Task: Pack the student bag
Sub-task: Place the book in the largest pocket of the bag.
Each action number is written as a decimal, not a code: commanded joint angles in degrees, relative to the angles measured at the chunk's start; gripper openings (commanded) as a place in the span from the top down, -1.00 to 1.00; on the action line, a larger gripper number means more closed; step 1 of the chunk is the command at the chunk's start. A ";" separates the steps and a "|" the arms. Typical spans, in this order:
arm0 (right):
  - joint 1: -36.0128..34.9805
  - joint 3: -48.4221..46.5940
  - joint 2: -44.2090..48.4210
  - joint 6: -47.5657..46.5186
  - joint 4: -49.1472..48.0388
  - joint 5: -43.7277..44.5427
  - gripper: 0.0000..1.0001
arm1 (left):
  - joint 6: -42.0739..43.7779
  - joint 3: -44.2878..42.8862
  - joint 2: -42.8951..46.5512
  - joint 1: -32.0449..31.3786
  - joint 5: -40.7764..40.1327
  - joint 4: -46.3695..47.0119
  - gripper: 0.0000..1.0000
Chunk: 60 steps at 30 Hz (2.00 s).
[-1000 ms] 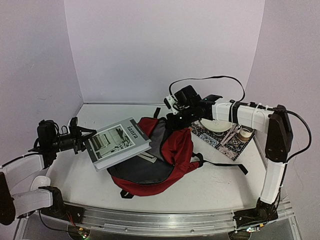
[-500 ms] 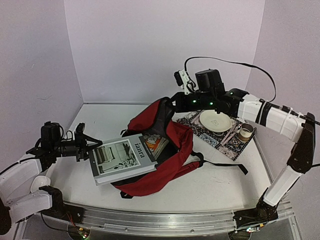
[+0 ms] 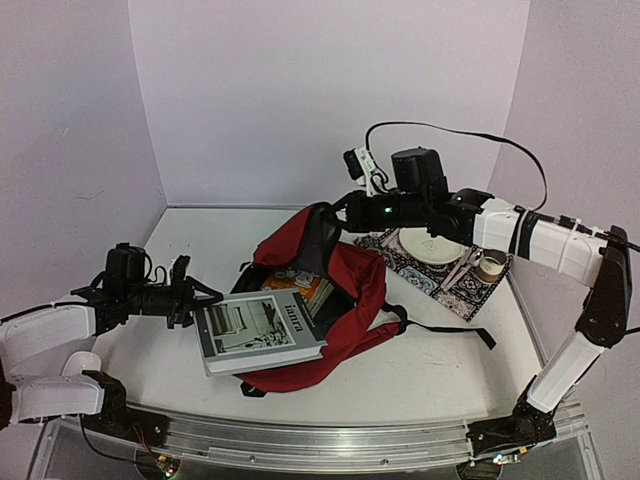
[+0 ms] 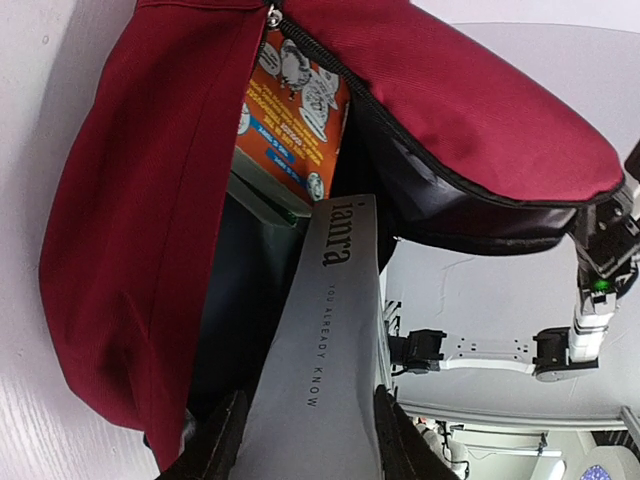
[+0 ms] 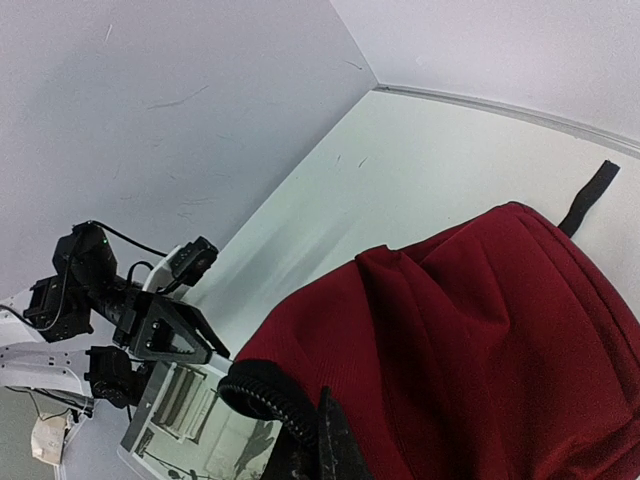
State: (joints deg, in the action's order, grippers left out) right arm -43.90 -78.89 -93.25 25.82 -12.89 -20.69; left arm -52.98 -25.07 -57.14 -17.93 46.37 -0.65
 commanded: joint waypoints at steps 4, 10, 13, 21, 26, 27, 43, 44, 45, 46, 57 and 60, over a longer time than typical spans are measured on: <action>-1.14 0.69 3.84 1.33 -6.27 -3.49 1.00 | -3.37 -4.97 -2.66 -0.27 -6.77 9.37 0.31; -2.04 2.24 5.17 0.96 -6.36 -4.26 1.00 | -4.54 -8.14 -5.70 -0.24 -12.44 10.36 0.32; -2.73 2.92 5.75 0.76 -6.41 -4.12 1.00 | -5.63 -8.84 -5.96 -0.18 -16.25 10.62 0.32; -5.30 2.59 4.26 0.63 -7.80 -4.03 1.00 | -13.92 -5.38 -8.19 -2.85 -22.15 19.61 0.34; -7.51 0.85 2.10 0.71 -8.20 -3.89 1.00 | -17.03 -4.22 -10.03 -8.05 -29.81 22.99 0.34; -7.90 0.50 1.67 0.70 -8.17 -3.86 1.00 | -17.91 -3.81 -10.47 -8.82 -31.16 24.17 0.34; -12.63 -2.06 -3.13 1.30 -8.29 -2.21 1.00 | -23.71 -4.75 -17.10 -24.08 -60.53 34.72 0.30; -12.77 -2.06 -3.26 1.39 -8.32 -2.28 1.00 | -23.66 -5.41 -18.61 -24.54 -61.20 35.37 0.30; -12.85 -2.05 -3.38 1.50 -8.39 -2.40 1.00 | -23.68 -6.27 -20.16 -25.17 -61.94 35.90 0.30; -13.01 -2.00 -3.44 1.60 -8.49 -2.53 1.00 | -23.71 -7.00 -21.57 -25.82 -62.85 36.40 0.29; -13.28 0.38 -2.42 0.77 -8.46 1.04 1.00 | -16.19 -12.55 -30.62 -31.10 -70.37 40.24 0.09; -13.31 1.47 -1.78 -0.76 -7.14 4.10 1.00 | -14.04 -11.16 -31.07 -31.20 -70.26 40.14 -0.15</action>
State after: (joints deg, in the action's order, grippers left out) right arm -56.58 -77.91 -96.82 26.87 -17.24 -19.97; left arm -72.51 -34.98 -87.69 -48.73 -21.26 35.56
